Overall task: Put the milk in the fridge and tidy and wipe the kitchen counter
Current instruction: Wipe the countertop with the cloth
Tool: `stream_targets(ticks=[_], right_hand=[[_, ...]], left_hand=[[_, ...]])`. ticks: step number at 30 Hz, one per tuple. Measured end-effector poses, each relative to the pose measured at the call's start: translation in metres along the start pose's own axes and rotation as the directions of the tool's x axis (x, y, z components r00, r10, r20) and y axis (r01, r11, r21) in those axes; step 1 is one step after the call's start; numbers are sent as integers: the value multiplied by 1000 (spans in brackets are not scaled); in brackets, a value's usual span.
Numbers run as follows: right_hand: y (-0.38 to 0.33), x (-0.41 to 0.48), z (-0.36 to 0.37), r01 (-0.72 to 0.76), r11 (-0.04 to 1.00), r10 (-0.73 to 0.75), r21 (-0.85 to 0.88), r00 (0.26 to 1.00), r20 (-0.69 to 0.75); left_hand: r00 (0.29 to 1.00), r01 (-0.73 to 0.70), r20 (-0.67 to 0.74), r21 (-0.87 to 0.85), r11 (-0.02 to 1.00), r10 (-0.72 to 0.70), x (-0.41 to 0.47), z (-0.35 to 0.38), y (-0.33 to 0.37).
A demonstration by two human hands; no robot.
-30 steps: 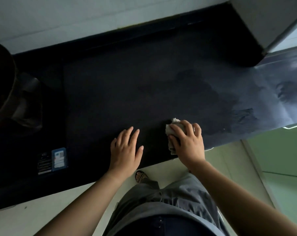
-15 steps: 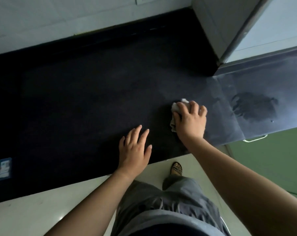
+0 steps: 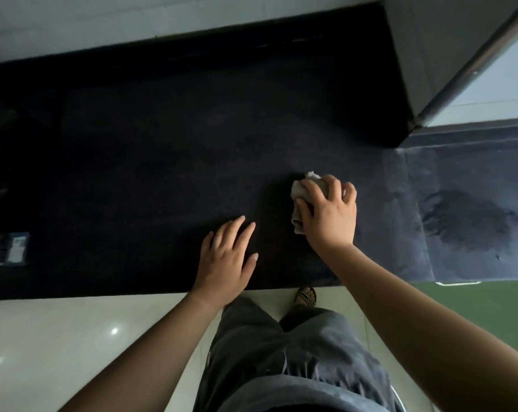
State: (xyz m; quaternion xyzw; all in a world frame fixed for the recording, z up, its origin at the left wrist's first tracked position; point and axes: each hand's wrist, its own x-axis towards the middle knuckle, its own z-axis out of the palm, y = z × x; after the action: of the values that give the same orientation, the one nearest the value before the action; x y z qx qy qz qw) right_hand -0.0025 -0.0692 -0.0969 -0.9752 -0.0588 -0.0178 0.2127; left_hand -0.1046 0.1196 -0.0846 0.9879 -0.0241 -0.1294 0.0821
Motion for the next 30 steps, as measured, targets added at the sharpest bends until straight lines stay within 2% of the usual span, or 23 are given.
stream_targets(ticks=[3, 9, 11, 13, 16, 18, 20, 22, 25, 28, 30], right_hand=[[-25, 24, 13, -114, 993, 114, 17, 993, 19], [-48, 36, 22, 118, 993, -119, 9, 992, 53], [-43, 36, 23, 147, 989, -147, 9, 989, 35], [-46, 43, 28, 87, 996, -87, 1, 996, -8], [-76, 73, 41, -117, 993, 117, 7, 990, -73], [-104, 97, 52, -178, 984, 177, 0, 981, -73], [-130, 109, 65, -138, 990, 138, 2, 990, -26], [-149, 102, 76, -21, 1000, 21, -13, 1000, 23], [-154, 73, 79, 85, 996, -85, -28, 996, 25], [-137, 58, 72, 107, 993, -108, -40, 994, -21], [-128, 66, 68, 39, 998, -41, -54, 998, -45]], left_hand=[[998, 26, -49, -33, 999, -28, 9, -8, -6], [990, 63, -125, -35, 997, -67, 56, -33, -56], [987, 72, -144, -31, 997, -76, 78, -44, -79], [985, 82, -151, -24, 996, -85, 102, -54, -102], [988, 84, -127, 5, 996, -83, 135, -64, -135], [991, 80, -105, 26, 996, -77, 149, -67, -154], [995, 63, -80, 29, 998, -61, 156, -66, -168], [997, 22, -80, 29, 999, -20, 156, -64, -177], [996, -24, -81, 22, 999, 26, 153, -61, -184], [997, -40, -70, -1, 999, 40, 153, -61, -188], [997, -51, -59, -1, 999, 51, 155, -62, -189]])
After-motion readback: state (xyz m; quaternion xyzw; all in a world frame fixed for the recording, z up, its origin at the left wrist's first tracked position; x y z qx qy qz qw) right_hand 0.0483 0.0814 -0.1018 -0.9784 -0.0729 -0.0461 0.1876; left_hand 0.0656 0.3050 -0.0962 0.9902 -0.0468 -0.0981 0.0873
